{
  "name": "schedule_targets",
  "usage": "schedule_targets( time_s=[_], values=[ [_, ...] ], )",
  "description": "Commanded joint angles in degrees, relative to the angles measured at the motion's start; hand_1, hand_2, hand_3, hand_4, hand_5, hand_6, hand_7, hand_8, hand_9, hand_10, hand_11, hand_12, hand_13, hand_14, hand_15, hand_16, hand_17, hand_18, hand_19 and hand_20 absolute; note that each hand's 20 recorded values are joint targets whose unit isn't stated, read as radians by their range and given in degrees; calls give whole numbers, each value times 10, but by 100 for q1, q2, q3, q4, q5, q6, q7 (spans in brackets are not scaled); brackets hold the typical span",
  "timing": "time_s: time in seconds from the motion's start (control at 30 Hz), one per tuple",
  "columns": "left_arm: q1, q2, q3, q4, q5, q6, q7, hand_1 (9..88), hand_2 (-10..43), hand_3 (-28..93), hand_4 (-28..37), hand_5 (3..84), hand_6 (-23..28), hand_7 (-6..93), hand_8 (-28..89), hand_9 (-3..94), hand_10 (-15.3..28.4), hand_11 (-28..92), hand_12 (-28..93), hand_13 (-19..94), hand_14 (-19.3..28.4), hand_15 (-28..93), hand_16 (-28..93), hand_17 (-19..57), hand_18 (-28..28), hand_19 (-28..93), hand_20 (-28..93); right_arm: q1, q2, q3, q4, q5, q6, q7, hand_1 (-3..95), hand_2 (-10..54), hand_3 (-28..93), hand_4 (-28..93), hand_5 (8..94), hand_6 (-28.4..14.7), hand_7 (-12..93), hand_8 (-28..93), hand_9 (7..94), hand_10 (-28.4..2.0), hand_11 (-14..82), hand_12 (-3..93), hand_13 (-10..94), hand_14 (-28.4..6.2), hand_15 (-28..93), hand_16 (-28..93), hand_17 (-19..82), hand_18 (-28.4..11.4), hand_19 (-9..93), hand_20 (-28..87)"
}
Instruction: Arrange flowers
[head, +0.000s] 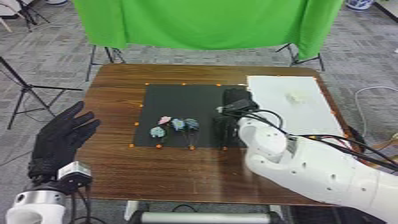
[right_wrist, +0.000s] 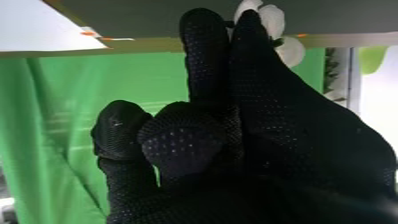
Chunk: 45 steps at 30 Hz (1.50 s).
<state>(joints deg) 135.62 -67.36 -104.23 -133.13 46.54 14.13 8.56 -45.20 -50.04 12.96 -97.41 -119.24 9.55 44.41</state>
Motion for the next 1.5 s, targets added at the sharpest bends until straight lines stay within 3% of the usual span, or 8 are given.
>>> schedule_targets(
  time_s=[0.03,0.2,0.37,0.6,0.87,0.97,1.27,1.5],
  values=[
    [35,23,25,25,-4,-50,-13,253,58,818,-186,389,104,132,-95,366,203,272,94,269,272,497,-97,-85,241,601,-56,226,-42,-49,119,-31,27,142,539,-95,840,-283,808,3,290,1,934,-76,152,321,853,-36,752,172,465,-229,932,484],
    [11,19,35,34,-3,-43,-10,253,58,818,-187,388,105,132,-95,366,203,273,94,270,272,496,-97,-85,241,601,-56,236,-45,-94,199,-70,-100,181,538,-95,839,-283,798,3,299,-5,923,-76,152,332,839,-34,756,172,458,-224,932,481],
    [-3,9,31,48,-3,-70,-18,253,59,818,-187,389,105,131,-95,366,204,274,94,270,272,498,-97,-85,241,601,-56,-294,-114,619,94,34,-1101,8,536,-95,838,-283,772,2,310,-23,896,-74,141,340,812,-35,754,167,433,-217,932,458],
    [14,-12,18,45,-12,-51,-51,253,59,819,-185,389,105,131,-95,366,203,274,94,270,272,497,-97,-85,241,601,-56,-721,-258,1169,-4,-83,-1481,-209,513,-95,837,-283,723,-8,323,-50,842,-82,136,326,768,-43,751,152,401,-216,932,417],
    [-78,-14,35,76,-13,-85,-85,256,61,821,-181,389,105,133,-96,366,204,274,93,270,272,498,-97,-85,242,601,-56,-454,-347,953,80,-53,-1218,-105,492,-95,836,-283,701,-15,326,-58,824,-84,142,320,757,-46,756,151,397,-216,932,417],
    [-65,-11,32,66,-5,-55,-64,254,61,819,-182,389,105,132,-96,366,204,274,93,276,273,503,-96,-85,242,601,-56,-528,-335,1089,-8,-123,-1428,-168,483,-95,841,-283,692,-18,324,-61,813,-86,145,320,747,-50,760,150,392,-217,932,416],
    [24,-30,-9,45,-16,-42,-77,253,60,819,-183,389,106,131,-95,367,204,273,93,276,274,508,-100,-85,242,601,-56,-961,-362,1767,-295,-238,-2316,-320,411,-95,899,-283,636,-24,264,-149,688,-137,314,187,690,-65,767,158,352,-224,932,372],
    [13,-26,2,45,-16,-32,-78,254,60,817,-184,389,106,130,-95,366,204,273,94,276,274,509,-101,-85,242,601,-56,-1104,-478,1907,-406,-273,-2389,-508,392,-95,909,-283,621,-29,261,-169,662,-150,347,156,678,-74,778,140,347,-225,932,379]
  ],
)
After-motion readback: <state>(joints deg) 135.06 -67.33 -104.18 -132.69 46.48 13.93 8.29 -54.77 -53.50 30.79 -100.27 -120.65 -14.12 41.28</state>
